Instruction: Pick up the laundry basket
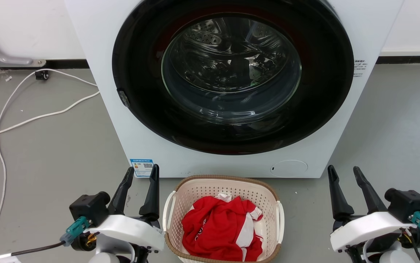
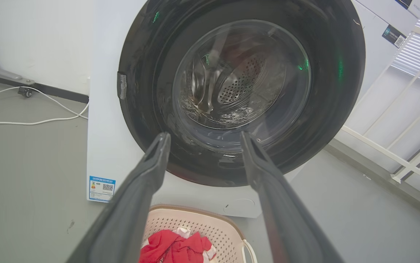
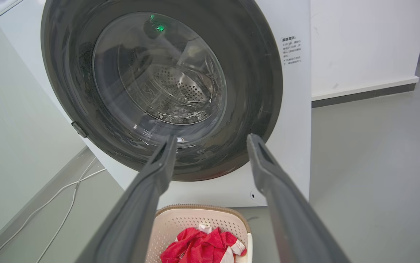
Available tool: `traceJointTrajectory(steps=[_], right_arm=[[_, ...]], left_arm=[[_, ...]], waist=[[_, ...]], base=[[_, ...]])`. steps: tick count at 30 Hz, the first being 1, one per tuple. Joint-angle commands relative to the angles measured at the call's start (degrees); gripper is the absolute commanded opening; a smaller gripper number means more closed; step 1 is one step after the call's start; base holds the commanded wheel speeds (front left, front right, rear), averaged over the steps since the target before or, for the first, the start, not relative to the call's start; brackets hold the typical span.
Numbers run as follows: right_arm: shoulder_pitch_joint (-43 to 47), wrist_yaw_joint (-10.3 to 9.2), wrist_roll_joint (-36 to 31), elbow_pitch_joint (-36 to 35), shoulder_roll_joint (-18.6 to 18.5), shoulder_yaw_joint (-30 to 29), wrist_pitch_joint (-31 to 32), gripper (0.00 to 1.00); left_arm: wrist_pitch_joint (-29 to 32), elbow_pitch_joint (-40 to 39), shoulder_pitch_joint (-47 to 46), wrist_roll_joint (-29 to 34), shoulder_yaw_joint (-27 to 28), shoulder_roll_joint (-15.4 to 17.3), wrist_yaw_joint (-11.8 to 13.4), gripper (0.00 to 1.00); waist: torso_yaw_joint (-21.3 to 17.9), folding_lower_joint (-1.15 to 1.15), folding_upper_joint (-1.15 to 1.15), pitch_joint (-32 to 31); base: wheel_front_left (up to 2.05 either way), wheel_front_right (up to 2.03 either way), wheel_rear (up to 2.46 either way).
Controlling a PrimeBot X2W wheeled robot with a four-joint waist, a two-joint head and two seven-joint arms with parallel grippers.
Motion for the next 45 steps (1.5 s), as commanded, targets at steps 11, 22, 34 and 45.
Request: traceJointTrajectory(steps=[11, 22, 34, 45], right_arm=[[0.72, 0.0, -7.15, -1.76, 0.05, 0.95, -0.56, 1.0], [1.64, 0.0, -11.4, -2.56, 0.07, 0.45, -0.37, 1.0], [2.37, -0.01, -13.94, -2.8, 0.08, 0.56, -1.12, 1.0], [3.08, -0.01, -17.13, -3.18, 0.09, 0.07, -2.18, 1.0]], left_arm=[[-2.02, 0.48, -1.09, 7.2, -1.08, 0.59, 1.04, 1.0], [-3.43, 1.59, -1.11, 12.61, -2.03, 0.6, 1.51, 1.0], [-4.74, 2.6, -1.0, 16.98, -2.28, 0.29, 1.21, 1.0], [-5.93, 2.82, -0.55, 19.33, -1.67, -0.17, 0.55, 1.0]], waist=[[-0.03, 0.0, 0.0, -0.08], [0.13, 0.0, 0.0, -0.31], [0.2, 0.0, 0.0, -0.54], [0.3, 0.0, 0.0, -0.37]], base=[[0.0, 0.0, 0.0], [0.0, 0.0, 0.0], [0.0, 0.0, 0.0], [0.0, 0.0, 0.0]])
